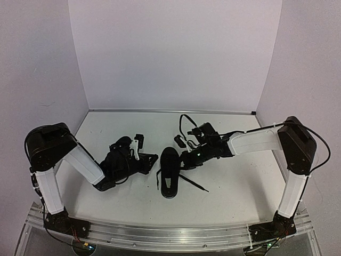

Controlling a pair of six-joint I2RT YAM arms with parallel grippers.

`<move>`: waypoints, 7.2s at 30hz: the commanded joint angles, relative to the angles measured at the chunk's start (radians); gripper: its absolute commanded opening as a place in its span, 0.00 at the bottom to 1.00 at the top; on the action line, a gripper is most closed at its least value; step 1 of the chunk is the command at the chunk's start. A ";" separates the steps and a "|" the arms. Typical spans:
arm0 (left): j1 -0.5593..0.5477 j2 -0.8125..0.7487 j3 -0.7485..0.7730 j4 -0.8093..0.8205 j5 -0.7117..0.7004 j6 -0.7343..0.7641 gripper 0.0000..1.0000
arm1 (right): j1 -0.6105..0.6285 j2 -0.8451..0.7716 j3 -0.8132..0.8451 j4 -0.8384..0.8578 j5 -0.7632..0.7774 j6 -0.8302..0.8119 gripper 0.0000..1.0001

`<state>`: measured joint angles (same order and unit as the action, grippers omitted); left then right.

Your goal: Tie the shoes

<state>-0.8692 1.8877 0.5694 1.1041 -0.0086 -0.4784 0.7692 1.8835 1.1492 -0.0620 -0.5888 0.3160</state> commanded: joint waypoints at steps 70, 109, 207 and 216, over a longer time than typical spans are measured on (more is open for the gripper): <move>-0.059 -0.110 0.394 -0.893 0.226 1.238 0.19 | 0.004 -0.039 0.023 0.053 -0.077 0.060 0.00; -0.059 -0.131 0.396 -0.877 0.190 1.176 0.04 | 0.003 -0.036 0.029 0.052 -0.088 0.058 0.00; -0.073 -0.049 0.315 -0.579 0.174 1.004 0.00 | -0.093 0.119 -0.085 0.407 -0.356 0.356 0.14; -0.073 -0.036 0.322 -0.573 0.182 0.998 0.00 | -0.093 0.108 -0.095 0.445 -0.380 0.362 0.02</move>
<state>-0.9333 1.8433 0.8799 0.4478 0.1383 0.5400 0.6727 1.9938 1.0610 0.3299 -0.9465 0.6758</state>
